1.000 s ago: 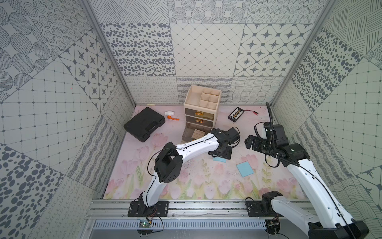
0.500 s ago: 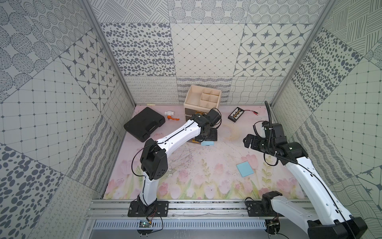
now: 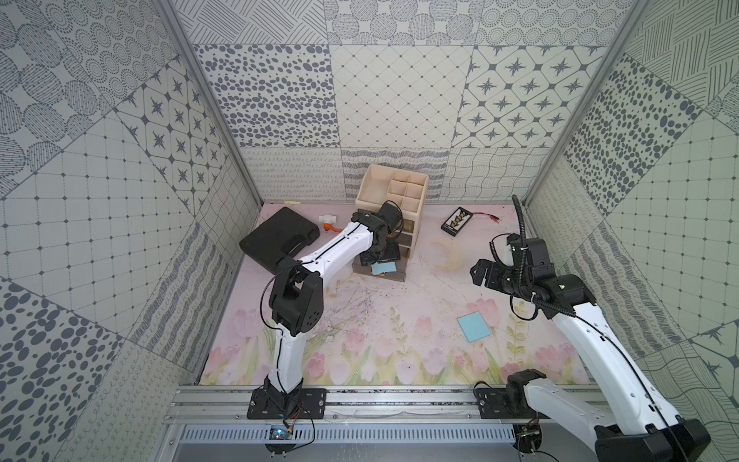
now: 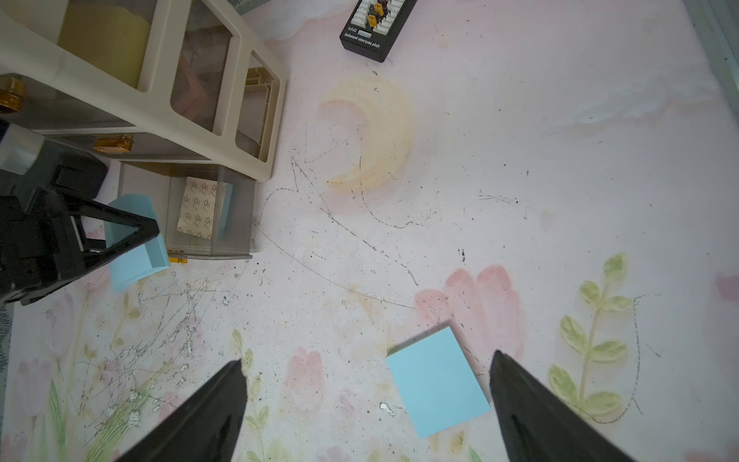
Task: Please put the sticky notes in the drawer by color
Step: Place the sticky notes in the drawer.
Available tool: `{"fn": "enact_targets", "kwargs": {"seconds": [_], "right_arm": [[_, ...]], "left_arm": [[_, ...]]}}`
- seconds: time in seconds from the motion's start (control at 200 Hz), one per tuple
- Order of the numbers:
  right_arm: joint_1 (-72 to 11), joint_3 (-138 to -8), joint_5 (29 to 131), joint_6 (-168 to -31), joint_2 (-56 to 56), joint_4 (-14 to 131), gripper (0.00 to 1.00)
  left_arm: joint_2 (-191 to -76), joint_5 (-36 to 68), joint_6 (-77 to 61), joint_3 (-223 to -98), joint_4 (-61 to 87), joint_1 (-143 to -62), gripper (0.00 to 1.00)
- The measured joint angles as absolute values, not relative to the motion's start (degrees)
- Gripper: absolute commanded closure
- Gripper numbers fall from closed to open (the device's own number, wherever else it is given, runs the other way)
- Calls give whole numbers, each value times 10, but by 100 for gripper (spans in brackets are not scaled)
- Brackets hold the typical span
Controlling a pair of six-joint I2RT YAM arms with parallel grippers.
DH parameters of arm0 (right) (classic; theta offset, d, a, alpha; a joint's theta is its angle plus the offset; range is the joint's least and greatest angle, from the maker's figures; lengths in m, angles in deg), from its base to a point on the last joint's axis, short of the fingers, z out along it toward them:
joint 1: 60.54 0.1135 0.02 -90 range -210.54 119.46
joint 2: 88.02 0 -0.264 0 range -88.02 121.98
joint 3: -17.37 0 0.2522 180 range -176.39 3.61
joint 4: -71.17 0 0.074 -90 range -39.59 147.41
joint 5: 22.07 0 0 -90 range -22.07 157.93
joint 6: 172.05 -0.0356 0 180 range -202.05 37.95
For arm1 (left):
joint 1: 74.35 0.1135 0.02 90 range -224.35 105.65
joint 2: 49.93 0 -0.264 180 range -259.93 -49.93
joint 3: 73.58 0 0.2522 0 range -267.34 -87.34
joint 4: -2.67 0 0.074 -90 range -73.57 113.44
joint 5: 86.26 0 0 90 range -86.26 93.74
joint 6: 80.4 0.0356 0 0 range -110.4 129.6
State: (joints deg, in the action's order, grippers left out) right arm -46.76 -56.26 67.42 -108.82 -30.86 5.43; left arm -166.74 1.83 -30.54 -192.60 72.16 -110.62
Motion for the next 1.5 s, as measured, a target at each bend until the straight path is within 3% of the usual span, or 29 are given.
{"fn": "enact_targets", "kwargs": {"seconds": [0.22,0.5,0.926,1.306,1.501], "right_arm": [[-468,-563,674,-1086,-309,55,1],[-468,-561,676,-1086,-309,60,1],[-468,-556,672,-1086,-305,62,1],[-468,-561,612,-1084,-306,23,1],[-468,-552,607,-1086,-331,0,1]], "left_arm": [[-1700,32,-309,-1947,710,-1091,19],[-1705,40,-315,-1945,687,-1087,5],[-1574,79,-328,-1824,600,-1090,5],[-1592,108,-315,-1835,637,-1230,7],[-1645,128,-321,-1873,639,-1290,3]]}}
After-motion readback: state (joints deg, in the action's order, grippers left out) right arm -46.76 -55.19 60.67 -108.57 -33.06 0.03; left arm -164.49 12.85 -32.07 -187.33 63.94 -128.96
